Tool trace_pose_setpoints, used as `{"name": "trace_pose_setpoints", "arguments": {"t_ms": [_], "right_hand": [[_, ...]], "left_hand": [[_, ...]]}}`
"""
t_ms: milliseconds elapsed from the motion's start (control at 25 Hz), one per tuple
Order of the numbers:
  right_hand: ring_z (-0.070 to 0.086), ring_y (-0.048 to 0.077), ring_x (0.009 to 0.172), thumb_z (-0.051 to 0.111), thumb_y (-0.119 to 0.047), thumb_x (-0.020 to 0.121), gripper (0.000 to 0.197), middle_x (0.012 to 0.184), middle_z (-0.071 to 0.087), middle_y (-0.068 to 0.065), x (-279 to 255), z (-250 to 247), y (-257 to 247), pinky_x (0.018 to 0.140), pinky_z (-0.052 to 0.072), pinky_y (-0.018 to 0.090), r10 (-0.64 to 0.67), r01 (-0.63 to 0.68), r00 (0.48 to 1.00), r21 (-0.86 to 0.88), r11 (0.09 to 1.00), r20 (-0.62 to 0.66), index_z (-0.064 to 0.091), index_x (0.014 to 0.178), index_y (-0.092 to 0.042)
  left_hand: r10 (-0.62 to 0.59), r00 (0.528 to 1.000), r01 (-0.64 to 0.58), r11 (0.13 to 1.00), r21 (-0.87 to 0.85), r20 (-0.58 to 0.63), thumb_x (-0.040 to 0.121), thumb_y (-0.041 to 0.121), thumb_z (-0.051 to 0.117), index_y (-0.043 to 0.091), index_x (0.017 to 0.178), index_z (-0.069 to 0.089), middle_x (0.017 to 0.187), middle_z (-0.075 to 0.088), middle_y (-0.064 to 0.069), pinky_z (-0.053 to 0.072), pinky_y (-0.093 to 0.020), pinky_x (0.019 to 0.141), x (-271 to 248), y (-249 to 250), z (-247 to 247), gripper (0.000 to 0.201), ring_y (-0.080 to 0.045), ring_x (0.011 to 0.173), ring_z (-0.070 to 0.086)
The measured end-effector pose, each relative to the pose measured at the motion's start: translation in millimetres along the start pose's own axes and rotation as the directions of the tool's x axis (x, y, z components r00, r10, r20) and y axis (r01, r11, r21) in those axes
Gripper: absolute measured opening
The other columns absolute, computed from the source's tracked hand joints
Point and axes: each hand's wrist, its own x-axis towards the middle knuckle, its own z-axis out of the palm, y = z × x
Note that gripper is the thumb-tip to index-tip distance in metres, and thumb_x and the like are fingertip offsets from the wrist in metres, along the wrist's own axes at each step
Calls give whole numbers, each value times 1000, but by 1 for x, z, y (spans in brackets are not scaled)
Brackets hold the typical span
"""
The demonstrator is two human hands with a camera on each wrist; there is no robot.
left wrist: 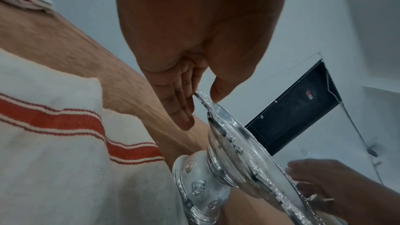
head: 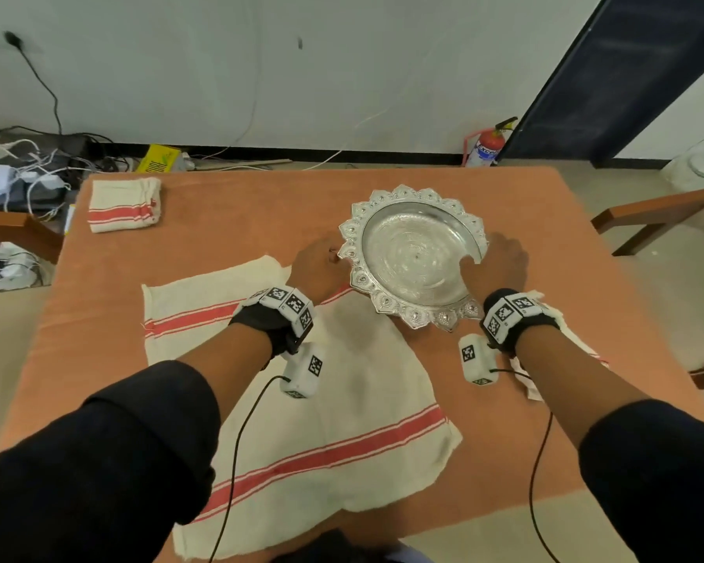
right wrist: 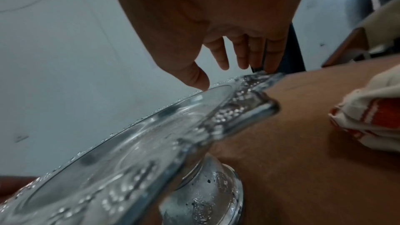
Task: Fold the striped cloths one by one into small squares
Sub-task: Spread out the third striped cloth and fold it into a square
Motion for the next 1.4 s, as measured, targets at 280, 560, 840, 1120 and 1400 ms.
{"name": "trace_pose_setpoints", "arguments": {"t_ms": [280,560,840,1120,1400], "right_hand": [[62,34,106,57,-19,91,36,122,64,14,25,6,44,90,54,43,88,-113,991,294,949,99,55,125,-6],[63,30,108,58,-16,92,33,120,66,11,50,-11,55,90,50,37,21,-13,1000,372,928,-17,59,124,-6],[62,32,104,55,-14,93,27,117,66,14,102,-30,87,81,43,31,60,-40,997,332,943,-50,60,117,-3],[62,36,107,52,-14,95,28,120,64,17,128,-22,116,86,49,38,95,-90,995,289,953,-6,59,119,-1],[60,35,109,53,-21,93,35,120,63,13,124,-16,122,92,50,42,69,-64,998,300,952,-8,55,125,-7]], "left_hand": [[-65,983,83,991,102,-174,94,11,60,12,108,70,93,67,-5,50,-38,81,10,4,34,17,-22,82,58],[-78,961,101,992,72,-264,93,8,63,8,98,68,68,54,8,37,-28,61,34,33,50,7,-6,59,48],[-88,974,100,994,51,-207,91,12,64,2,96,68,85,69,-12,48,-34,69,90,68,92,13,-23,75,61],[-105,979,121,989,84,-173,95,13,62,15,89,60,91,65,-6,37,-27,72,115,75,126,7,-24,83,58],[-97,981,114,989,92,-170,98,15,61,7,119,66,103,66,-10,44,-27,67,115,69,129,23,-26,87,65]]}}
